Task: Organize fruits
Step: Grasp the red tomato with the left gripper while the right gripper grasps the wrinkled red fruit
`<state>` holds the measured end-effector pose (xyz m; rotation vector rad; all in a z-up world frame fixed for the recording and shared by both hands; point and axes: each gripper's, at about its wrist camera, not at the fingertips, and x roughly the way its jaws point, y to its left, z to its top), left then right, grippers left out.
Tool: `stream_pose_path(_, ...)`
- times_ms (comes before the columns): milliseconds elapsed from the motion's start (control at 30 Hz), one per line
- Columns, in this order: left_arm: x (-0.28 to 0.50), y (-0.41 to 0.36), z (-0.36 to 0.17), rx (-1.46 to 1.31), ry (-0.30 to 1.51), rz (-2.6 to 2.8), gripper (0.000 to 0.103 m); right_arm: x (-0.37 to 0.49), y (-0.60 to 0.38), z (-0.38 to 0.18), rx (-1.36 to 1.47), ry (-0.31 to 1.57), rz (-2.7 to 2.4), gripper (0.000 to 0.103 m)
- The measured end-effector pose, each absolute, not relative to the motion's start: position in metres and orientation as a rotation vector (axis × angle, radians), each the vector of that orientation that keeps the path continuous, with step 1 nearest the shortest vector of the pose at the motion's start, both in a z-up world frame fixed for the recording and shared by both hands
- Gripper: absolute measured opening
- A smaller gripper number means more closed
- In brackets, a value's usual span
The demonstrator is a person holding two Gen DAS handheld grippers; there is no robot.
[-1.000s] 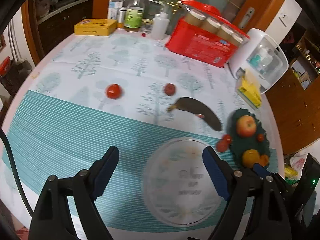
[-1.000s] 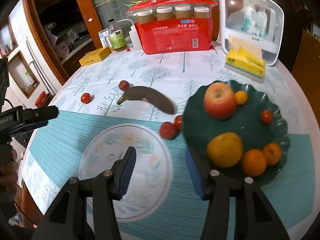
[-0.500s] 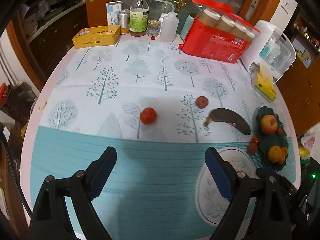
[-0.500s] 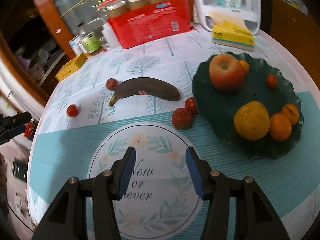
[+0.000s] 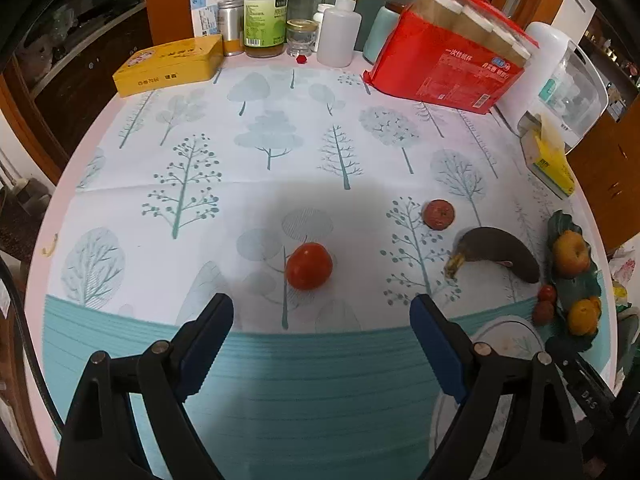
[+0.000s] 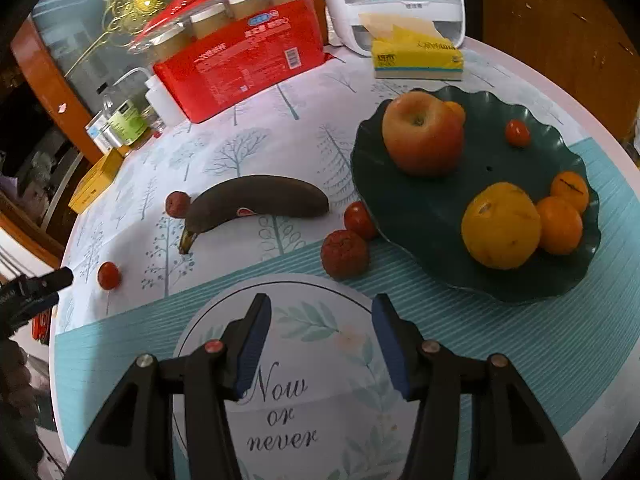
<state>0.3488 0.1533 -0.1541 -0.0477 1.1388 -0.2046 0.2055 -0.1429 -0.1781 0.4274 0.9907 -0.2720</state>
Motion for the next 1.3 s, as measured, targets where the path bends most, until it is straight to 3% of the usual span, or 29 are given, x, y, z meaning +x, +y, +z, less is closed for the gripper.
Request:
stream_pose_path(433,0.36,0.15,-0.192,-0.153,1.02,-0.158,0.085,0.215,-0.142,-0.197,0.405,0.99,-0.346,0.052)
stream_pose_path(800,0.369,0.153,-0.211,-0.195,1.028,-0.119,0.065,0.221,-0.144,-0.201,0.352,0.991,-0.354,0.042)
stream_pose_path(1200,0.368,0.159,-0.213,-0.185,0.994,-0.116,0.042,0.232,-0.142,-0.208,0.263,0.973,-0.35,0.04)
stream_pose_path(1300,0.368,0.159,-0.214,-0.185,0.993,-0.129,0.035,0.234,-0.143,-0.207,0.247,0.966,-0.343,0.032)
